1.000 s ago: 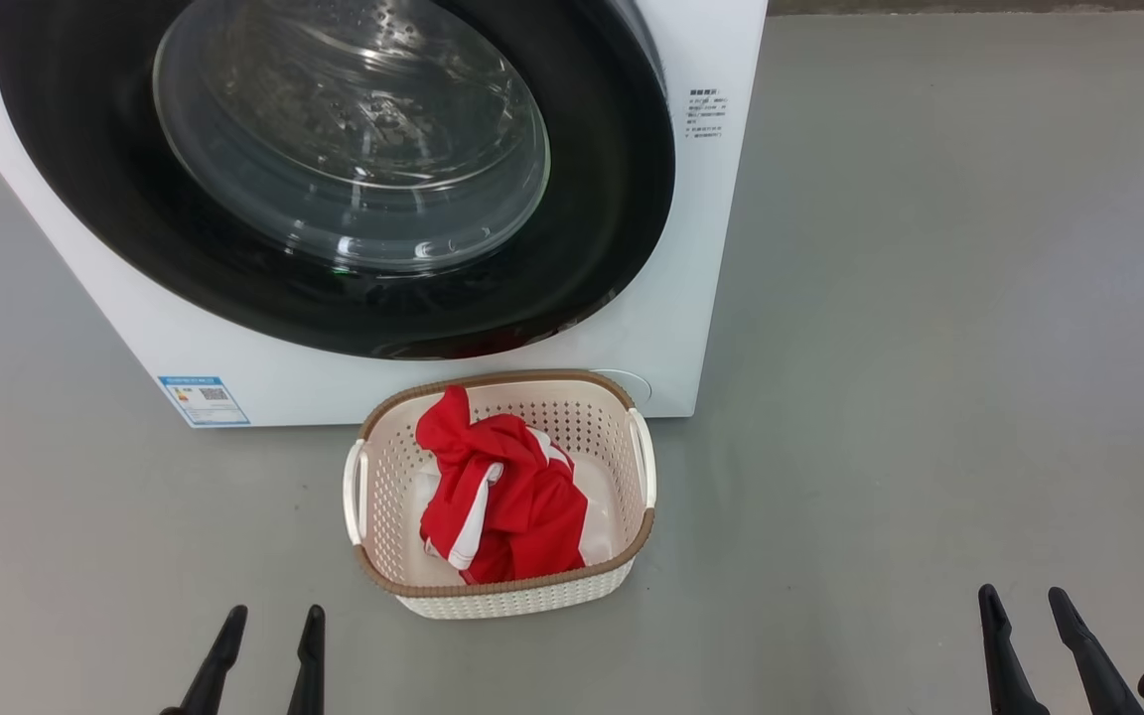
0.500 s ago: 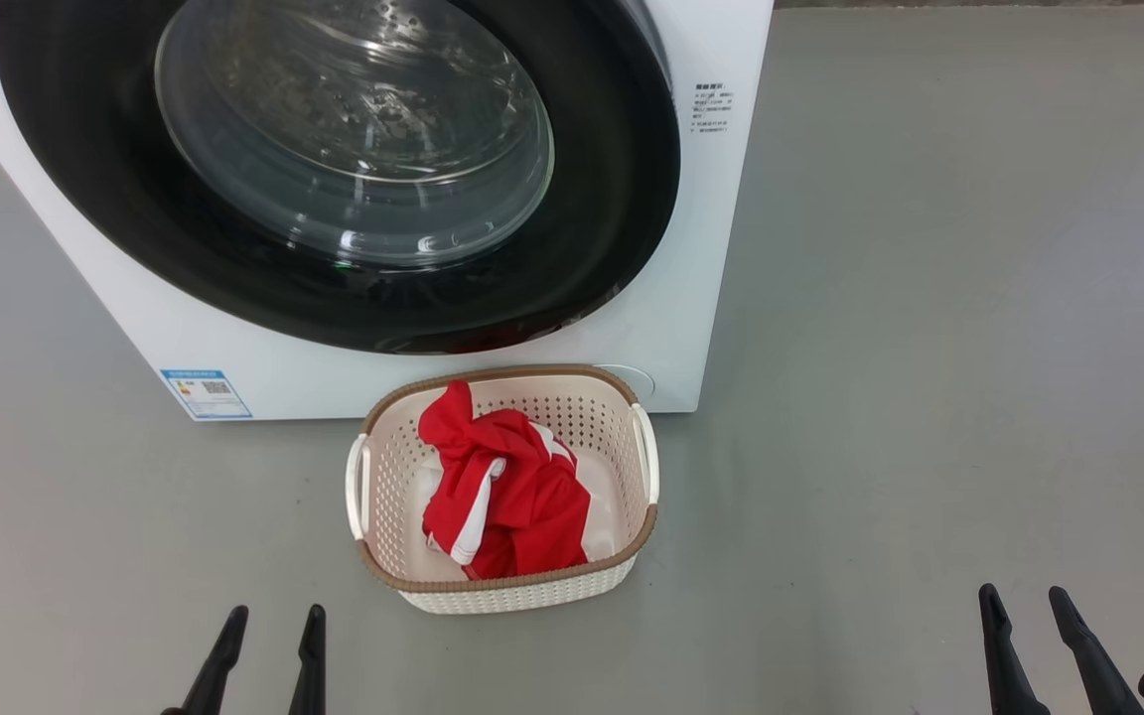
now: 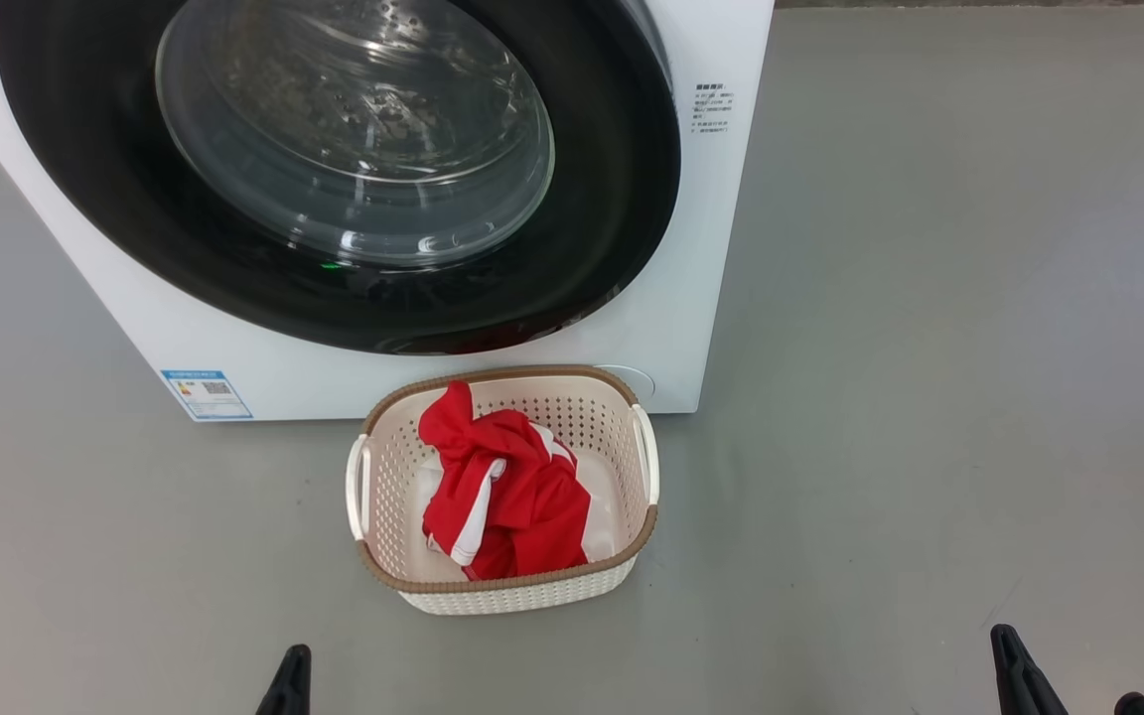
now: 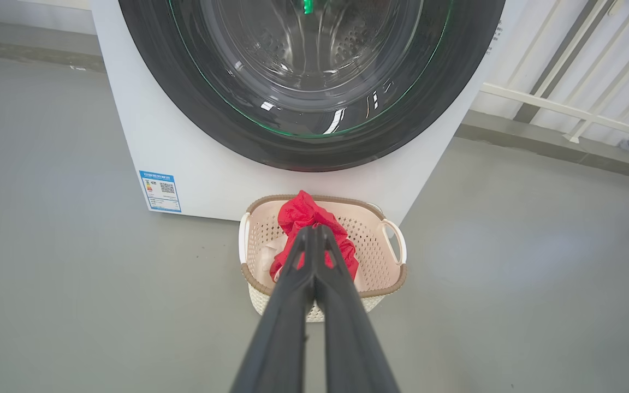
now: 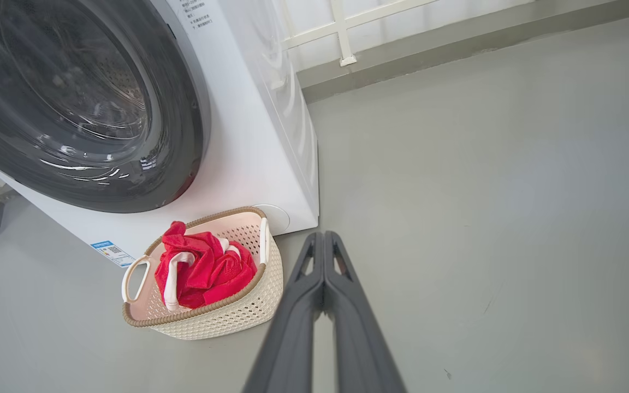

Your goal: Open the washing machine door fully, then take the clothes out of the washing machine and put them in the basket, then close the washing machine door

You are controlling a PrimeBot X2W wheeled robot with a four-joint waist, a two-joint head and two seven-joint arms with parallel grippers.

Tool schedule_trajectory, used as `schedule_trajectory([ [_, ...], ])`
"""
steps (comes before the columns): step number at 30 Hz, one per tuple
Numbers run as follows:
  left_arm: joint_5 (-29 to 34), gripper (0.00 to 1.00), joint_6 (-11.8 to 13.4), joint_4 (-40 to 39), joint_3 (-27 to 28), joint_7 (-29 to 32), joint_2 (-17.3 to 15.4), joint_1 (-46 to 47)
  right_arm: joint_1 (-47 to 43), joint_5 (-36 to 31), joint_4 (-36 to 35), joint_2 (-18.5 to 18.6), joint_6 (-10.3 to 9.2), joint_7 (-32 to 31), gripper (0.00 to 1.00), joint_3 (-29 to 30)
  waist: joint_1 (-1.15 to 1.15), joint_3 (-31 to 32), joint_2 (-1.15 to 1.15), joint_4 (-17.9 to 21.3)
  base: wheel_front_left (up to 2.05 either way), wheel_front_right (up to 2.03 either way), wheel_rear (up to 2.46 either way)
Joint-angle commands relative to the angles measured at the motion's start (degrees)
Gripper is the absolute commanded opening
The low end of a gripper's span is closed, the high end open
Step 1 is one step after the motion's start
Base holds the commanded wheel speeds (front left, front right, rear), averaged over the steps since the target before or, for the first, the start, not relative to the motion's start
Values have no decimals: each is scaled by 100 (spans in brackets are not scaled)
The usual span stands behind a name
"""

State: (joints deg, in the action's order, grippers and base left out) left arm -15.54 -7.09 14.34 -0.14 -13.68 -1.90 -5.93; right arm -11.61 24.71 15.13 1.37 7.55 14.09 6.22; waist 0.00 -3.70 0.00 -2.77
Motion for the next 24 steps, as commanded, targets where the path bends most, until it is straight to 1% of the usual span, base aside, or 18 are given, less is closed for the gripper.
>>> schedule_trajectory([
  [1, -198, 0, 0, -120, 19, 22, -41, 37, 61, 180, -121, 58, 0, -30, 0, -5, 8, 15, 0, 7, 0, 0, 0],
  [4, -329, 0, 0, -120, 22, 50, -48, 52, 85, 292, -122, 62, 0, -61, 0, -8, 13, 29, 0, 11, 0, 0, 0],
  [7, -526, 0, -1, -114, 27, 90, -58, 82, 129, 461, -116, 68, -1, -108, 0, -13, 3, 31, 0, 18, 0, 0, 0],
  [9, -719, 0, -2, -104, 32, 131, -67, 117, 178, 627, -111, 74, -1, -154, 0, -17, 0, 34, 0, 25, 0, 0, 0],
  [24, -1691, 0, -8, -79, 66, 344, -109, 271, 396, 1463, -106, 100, -1, -393, 0, -30, 0, 76, 0, 59, 0, 0, 0],
])
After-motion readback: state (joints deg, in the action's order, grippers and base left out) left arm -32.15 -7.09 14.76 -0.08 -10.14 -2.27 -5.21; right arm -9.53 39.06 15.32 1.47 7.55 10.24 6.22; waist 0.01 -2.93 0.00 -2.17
